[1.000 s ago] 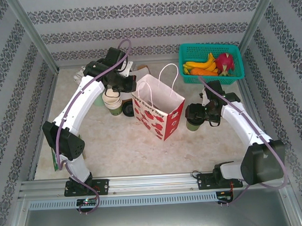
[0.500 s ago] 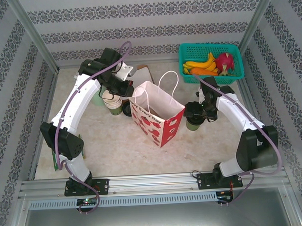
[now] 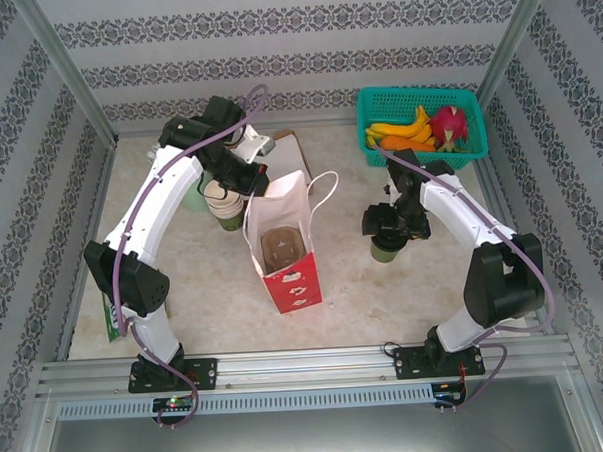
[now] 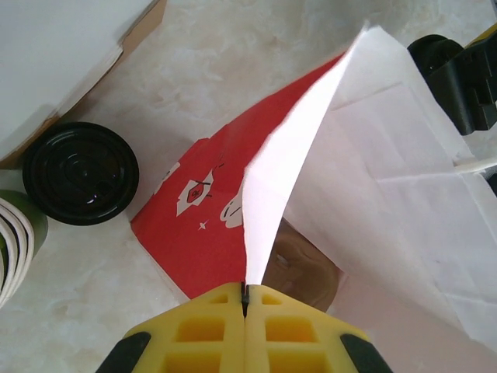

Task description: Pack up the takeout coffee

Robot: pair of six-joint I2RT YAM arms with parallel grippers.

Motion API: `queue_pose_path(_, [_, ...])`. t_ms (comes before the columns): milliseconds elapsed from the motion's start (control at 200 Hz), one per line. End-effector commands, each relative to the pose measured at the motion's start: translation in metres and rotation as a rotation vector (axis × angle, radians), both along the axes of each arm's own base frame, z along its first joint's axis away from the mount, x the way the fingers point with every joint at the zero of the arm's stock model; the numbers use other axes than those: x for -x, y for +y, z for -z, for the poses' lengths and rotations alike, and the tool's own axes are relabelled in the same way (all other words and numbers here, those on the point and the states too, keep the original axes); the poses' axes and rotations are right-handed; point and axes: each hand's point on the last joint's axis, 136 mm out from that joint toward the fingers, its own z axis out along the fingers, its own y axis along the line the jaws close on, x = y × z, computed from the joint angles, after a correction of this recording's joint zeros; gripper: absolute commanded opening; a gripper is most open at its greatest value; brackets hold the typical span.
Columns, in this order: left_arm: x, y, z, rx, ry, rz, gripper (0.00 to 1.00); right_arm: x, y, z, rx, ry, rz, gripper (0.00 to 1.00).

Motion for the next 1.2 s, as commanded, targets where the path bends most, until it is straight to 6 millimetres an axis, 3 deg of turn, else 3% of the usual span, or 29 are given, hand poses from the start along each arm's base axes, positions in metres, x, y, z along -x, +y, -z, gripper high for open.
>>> queue_pose_path(0, [-0.007, 0.011, 0.006, -0.037, 0.006, -0.097, 0.00, 0.005, -0.009, -0.001, 0.076, 0.035, 0.020, 0.98])
queue_pose_path(385, [-0.008, 0.018, -0.006, 0.045, 0.054, -0.374, 0.00, 0.003, -0.004, 0.005, 0.051, 0.031, 0.051, 0.98])
queue_pose_path(625, [-0.007, 0.014, 0.000, 0.059, 0.107, -0.391, 0.00, 0.002, -0.007, 0.008, 0.054, 0.034, 0.075, 0.98])
queue_pose_path(959, [-0.009, 0.012, -0.006, 0.112, 0.108, -0.365, 0.29, 0.008, -0.011, 0.014, 0.073, 0.073, 0.051, 0.98])
queue_pose_path(1194, [-0.013, 0.018, -0.016, 0.169, 0.078, -0.365, 0.60, 0.009, -0.017, 0.013, 0.126, 0.100, 0.020, 0.98])
